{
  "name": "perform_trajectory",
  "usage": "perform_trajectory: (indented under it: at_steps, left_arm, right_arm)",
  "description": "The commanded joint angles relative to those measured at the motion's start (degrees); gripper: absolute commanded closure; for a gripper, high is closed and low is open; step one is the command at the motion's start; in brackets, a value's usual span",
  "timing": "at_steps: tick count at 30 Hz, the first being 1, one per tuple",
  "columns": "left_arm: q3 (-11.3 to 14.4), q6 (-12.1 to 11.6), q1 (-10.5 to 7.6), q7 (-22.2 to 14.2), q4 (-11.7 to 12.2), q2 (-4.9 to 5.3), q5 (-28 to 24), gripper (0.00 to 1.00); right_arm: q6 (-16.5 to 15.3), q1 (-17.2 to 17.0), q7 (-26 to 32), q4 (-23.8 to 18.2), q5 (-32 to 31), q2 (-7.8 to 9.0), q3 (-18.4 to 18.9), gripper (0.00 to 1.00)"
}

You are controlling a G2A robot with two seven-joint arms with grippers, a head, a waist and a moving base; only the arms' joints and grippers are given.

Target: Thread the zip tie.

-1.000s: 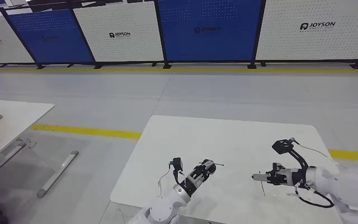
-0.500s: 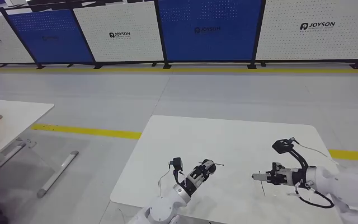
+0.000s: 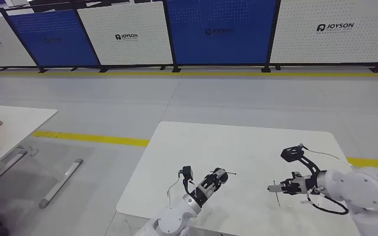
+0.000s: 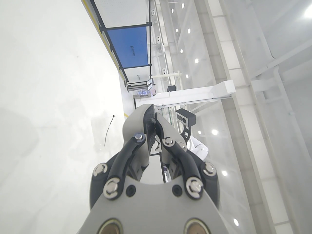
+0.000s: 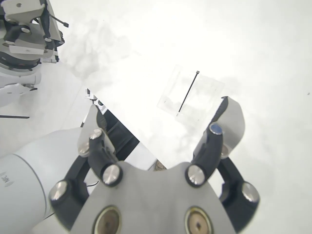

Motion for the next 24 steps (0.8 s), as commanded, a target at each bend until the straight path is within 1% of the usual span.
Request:
perform_trajectory:
  at_steps: [1,4,6,9,12,13,14,22,24]
  left_arm:
    - [0.0,0.0,0.0,0.0,0.0,0.0,0.0,1.0]
    - [0.0,0.0,0.0,0.0,0.0,0.0,0.0,1.0]
    - [0.0,0.0,0.0,0.0,0.0,0.0,0.0,1.0]
    - [0.0,0.0,0.0,0.0,0.0,0.0,0.0,1.0]
    - [0.0,0.0,0.0,0.0,0.0,0.0,0.0,1.0]
    - [0.0,0.0,0.0,0.0,0.0,0.0,0.0,1.0]
    - [0.0,0.0,0.0,0.0,0.0,0.0,0.0,1.0]
    - [0.0,0.0,0.0,0.0,0.0,0.0,0.0,1.0]
    - [0.0,0.0,0.0,0.0,0.0,0.0,0.0,1.0]
  right_arm:
    - [0.0,0.0,0.0,0.0,0.0,0.0,0.0,0.0]
    - [0.0,0.0,0.0,0.0,0.0,0.0,0.0,0.0]
    - [0.2,-0.2,-1.0,0.2,-0.1,-0.03,-0.3,0.0]
    - [1.1,1.1,0.0,-0.4,-0.2,-0.21,-1.8,0.0]
    - [4.3,4.1,0.0,2.1,-1.8,-0.73,-5.7,0.0]
    - [5.7,5.8,0.0,4.0,-1.6,-1.07,-7.5,0.0]
    - [6.3,7.2,0.0,5.8,-1.3,-1.3,-9.1,0.0]
    - [6.3,7.2,0.0,5.8,-1.3,-1.3,-9.1,0.0]
    - [5.5,6.4,-1.4,5.9,-0.5,-1.34,-9.2,0.0]
